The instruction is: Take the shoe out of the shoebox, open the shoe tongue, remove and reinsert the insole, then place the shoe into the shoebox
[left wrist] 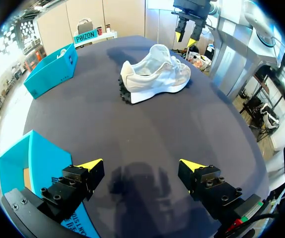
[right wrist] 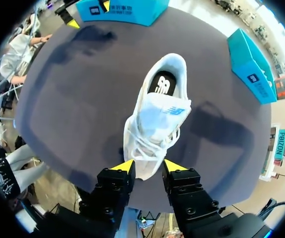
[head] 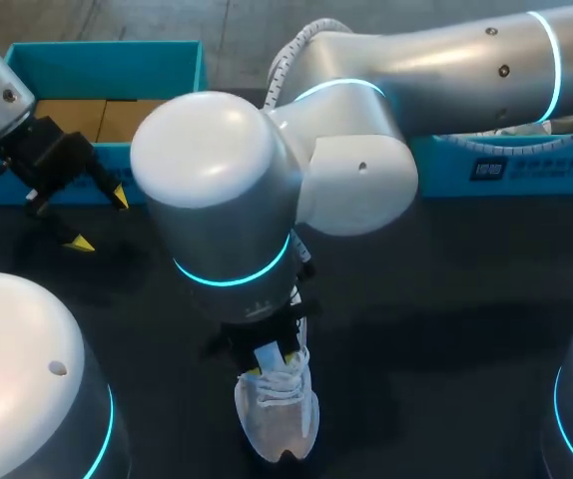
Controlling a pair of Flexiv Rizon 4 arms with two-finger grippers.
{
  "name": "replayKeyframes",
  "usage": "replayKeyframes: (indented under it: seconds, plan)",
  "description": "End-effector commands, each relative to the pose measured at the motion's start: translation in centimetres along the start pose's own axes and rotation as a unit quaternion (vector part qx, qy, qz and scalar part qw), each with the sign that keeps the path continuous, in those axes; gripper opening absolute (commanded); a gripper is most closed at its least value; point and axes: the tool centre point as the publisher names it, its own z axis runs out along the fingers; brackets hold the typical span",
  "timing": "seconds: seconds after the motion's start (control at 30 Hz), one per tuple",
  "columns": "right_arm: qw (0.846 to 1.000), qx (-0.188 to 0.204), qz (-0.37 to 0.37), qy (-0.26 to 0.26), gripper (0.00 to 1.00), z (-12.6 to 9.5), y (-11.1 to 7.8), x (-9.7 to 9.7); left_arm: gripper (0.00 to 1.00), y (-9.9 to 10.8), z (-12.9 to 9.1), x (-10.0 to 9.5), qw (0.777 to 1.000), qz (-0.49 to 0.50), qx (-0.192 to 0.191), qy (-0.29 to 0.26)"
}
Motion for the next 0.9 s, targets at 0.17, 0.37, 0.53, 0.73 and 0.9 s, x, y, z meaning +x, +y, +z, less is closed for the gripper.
replayKeyframes:
  seconds: [0.17, 0.37, 0.53, 0.73, 0.9]
  plan:
    - [0.972, 0.001, 0.233, 0.000, 0.21, 1.5, 1.5, 0.3, 1.00, 0.0, 0.0, 0.0, 1.000, 0.000, -0.001, 0.001]
    - [0.972, 0.000, 0.234, 0.014, 0.19, 2.4, 2.7, 0.1, 1.00, 0.0, 0.0, 0.0, 1.000, 0.000, -0.001, 0.001]
    - [0.971, 0.003, 0.240, 0.023, 0.17, 3.3, 3.3, -0.2, 1.00, 0.0, 0.0, 0.0, 1.000, 0.000, -0.001, 0.001]
    - [0.970, 0.003, 0.243, 0.028, 0.09, 4.3, 4.1, -0.6, 1.00, 0.0, 0.0, 0.0, 1.000, 0.000, -0.001, 0.001]
    - [0.967, 0.008, 0.252, 0.031, 0.10, 5.2, 4.9, -0.9, 1.00, 0.0, 0.0, 0.0, 1.000, 0.000, -0.001, 0.001]
